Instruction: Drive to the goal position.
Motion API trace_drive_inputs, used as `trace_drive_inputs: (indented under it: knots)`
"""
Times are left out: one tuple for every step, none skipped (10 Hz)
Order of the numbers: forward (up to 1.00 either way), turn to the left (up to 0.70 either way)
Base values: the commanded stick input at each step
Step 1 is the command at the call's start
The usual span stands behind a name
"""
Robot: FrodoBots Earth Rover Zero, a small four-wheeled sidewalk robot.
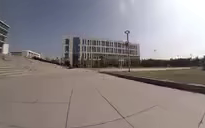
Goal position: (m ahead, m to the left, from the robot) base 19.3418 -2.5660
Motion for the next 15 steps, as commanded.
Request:
trace_drive_inputs:
  knots:
    - [0.70,0.00]
    - [0.70,0.00]
    - [0.70,0.00]
    - [0.70,0.00]
    - [0.70,0.00]
    - [0.70,0.20]
    - [0.70,0.35]
    - [0.70,0.35]
    - [0.70,0.35]
    - [0.70,0.35]
    - [0.70,0.35]
    - [0.70,0.24]
    - [0.70,0.06]
    - [0.70,0.00]
    - [0.70,0.00]
